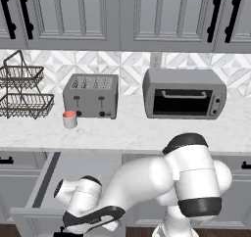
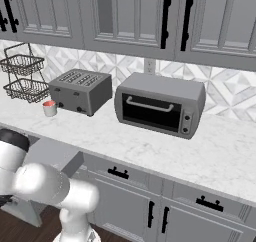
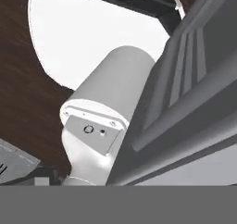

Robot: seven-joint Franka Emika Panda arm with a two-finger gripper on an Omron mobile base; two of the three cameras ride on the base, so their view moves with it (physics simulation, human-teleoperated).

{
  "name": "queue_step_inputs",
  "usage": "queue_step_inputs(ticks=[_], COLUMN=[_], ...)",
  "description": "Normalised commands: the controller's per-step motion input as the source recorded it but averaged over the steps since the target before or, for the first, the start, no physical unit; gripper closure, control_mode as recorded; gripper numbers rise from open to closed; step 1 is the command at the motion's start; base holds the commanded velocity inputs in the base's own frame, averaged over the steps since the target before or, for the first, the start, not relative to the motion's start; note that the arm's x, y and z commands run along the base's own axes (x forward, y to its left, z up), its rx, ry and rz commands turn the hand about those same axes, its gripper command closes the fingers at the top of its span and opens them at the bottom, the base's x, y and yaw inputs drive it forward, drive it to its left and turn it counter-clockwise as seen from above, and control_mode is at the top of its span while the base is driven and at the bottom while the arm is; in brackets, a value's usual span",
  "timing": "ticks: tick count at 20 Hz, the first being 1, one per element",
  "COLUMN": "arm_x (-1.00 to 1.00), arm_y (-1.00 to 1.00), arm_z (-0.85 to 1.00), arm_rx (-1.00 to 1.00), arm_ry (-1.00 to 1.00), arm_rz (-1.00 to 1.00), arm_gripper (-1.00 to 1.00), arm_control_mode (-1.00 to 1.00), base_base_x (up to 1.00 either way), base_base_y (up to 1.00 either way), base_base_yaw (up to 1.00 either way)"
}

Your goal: Pick the tongs from the drawer and place it on the counter.

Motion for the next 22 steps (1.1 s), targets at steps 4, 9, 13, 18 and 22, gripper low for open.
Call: queue_step_inputs(ticks=[4, 9, 13, 18, 22], arm_x=[-1.00, -0.63, 0.00, 0.37, 0.93], arm_y=[-0.25, 0.09, 0.40, 0.64, 0.47], arm_z=[0.12, 0.94, 1.00, 1.00, 0.52], arm_rx=[-0.17, -0.01, 0.00, 0.03, 0.04], arm_ry=[0.03, 0.00, 0.01, 0.03, 0.17], arm_rz=[0.28, 0.23, 0.05, 0.01, 0.24], arm_gripper=[-1.00, -1.00, -1.00, -1.00, -1.00], arm_control_mode=[-1.00, -1.00, -1.00, -1.00, -1.00], base_base_x=[0.00, 0.00, 0.00, 0.00, 0.00], base_base_y=[0.00, 0.00, 0.00, 0.00, 0.00], base_base_yaw=[0.00, 0.00, 0.00, 0.00, 0.00])
